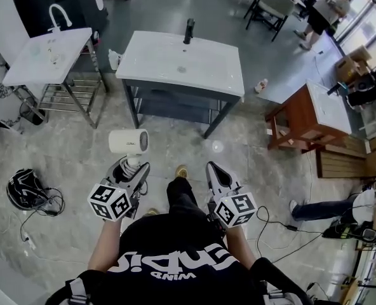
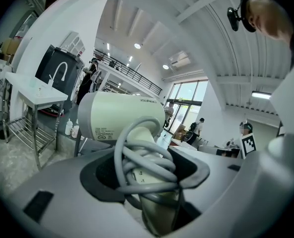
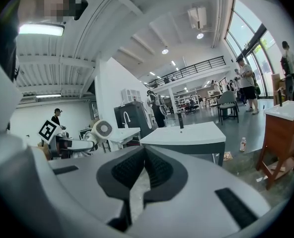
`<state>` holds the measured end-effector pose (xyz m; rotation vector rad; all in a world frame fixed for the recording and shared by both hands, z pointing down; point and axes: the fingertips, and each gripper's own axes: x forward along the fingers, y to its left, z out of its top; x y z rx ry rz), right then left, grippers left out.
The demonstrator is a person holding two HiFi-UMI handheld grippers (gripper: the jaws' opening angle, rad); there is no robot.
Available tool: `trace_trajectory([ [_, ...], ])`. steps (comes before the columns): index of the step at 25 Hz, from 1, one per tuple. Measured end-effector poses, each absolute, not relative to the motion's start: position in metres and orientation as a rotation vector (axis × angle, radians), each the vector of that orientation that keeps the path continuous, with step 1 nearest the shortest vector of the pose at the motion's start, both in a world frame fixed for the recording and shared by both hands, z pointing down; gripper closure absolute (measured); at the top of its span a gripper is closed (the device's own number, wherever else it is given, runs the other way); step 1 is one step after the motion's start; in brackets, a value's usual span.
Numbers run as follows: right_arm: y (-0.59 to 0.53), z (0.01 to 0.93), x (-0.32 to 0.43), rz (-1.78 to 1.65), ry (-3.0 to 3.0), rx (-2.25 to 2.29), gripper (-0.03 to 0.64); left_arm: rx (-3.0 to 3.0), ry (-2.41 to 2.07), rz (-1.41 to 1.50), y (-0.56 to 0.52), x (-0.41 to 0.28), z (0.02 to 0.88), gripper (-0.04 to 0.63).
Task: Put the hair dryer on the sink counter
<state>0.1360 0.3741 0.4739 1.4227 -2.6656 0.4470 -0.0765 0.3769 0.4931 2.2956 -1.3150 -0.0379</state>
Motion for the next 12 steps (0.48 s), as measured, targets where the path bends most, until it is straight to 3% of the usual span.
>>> trace_trajectory([
  [12,0.301,0.476,0.140,0.475,-2.684,1.443,0.598,2.314,-1.283,-0.031,0.298,-0.065,0.488,0.308],
])
